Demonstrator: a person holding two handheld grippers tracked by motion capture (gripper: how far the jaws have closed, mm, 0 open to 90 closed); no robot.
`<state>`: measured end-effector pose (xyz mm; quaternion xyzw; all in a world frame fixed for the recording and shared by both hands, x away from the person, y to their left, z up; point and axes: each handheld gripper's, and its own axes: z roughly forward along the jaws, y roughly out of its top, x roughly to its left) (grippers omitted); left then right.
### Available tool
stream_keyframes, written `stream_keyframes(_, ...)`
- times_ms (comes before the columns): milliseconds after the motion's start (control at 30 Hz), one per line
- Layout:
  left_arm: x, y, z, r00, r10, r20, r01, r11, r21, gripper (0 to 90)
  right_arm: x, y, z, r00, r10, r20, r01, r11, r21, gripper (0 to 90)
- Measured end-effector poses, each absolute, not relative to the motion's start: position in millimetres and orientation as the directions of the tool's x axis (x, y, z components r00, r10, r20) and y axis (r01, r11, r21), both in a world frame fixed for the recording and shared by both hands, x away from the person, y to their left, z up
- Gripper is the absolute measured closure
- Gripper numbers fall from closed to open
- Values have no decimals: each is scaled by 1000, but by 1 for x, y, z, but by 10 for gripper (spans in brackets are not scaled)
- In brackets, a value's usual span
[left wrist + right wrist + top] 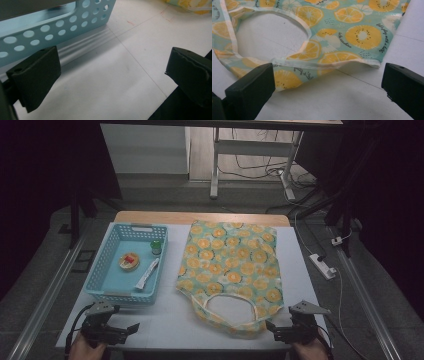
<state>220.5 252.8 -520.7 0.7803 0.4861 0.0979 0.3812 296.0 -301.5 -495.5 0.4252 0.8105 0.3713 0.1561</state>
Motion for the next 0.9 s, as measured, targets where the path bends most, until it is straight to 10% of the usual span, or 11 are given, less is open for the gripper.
stream_keyframes(900, 222, 251, -521, 528, 821, -216, 688, -264, 676, 0, 296, -297, -495, -619, 783, 57, 560, 389, 731, 0)
